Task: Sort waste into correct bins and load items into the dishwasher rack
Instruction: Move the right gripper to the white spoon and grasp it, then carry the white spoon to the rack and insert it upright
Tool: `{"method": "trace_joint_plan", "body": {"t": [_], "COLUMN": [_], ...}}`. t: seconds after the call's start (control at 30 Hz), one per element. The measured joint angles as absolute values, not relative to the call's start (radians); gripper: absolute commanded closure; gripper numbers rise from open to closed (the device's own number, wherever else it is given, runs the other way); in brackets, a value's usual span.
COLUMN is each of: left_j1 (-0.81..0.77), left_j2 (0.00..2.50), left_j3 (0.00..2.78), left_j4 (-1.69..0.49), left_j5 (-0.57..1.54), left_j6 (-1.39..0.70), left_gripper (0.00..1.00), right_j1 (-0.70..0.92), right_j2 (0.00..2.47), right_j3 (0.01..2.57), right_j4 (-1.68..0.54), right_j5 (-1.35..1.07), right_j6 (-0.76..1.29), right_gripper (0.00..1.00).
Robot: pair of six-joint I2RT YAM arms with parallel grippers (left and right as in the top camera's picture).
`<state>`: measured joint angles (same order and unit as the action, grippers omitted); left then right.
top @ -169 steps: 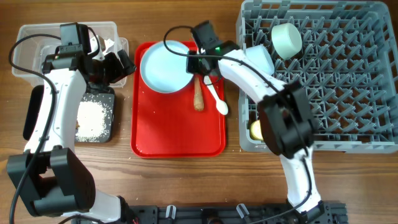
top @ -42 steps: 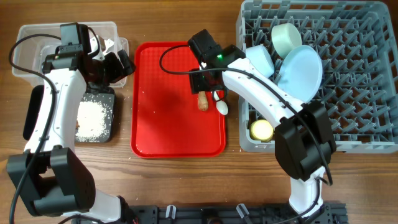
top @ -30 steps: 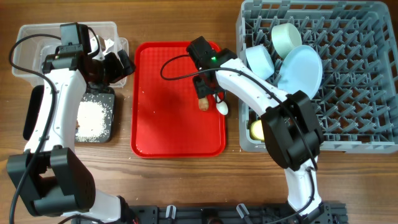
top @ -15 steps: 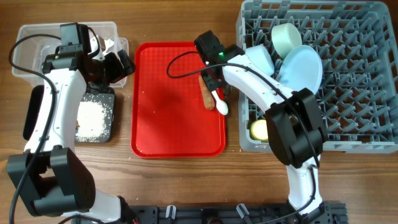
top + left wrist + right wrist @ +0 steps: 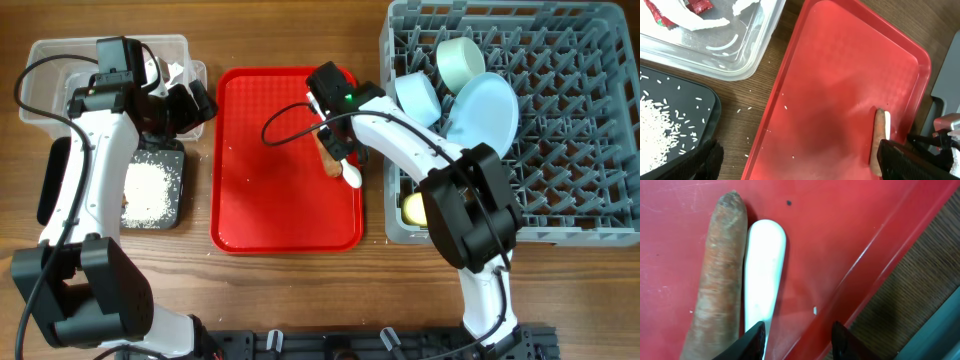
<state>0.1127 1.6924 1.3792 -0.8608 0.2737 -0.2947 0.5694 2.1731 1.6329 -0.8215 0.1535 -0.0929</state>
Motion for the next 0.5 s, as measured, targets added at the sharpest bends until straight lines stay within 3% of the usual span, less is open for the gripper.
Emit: {"method": "trace_joint_plan", "body": {"t": [0.5], "left_j1": [0.113], "left_j2": [1.692], "left_j3": [1.379], "left_j4": [-0.861], "left_j5": [0.274], "left_j6": [-0.295], "left_gripper": [0.00], "right_j1": [0.571], "right_j2": [2.173], "right_j3": [1.624], "right_j4": [-0.875], "right_j5": [-0.026], "right_j6": [-0.122], "right_gripper": [0.53]}}
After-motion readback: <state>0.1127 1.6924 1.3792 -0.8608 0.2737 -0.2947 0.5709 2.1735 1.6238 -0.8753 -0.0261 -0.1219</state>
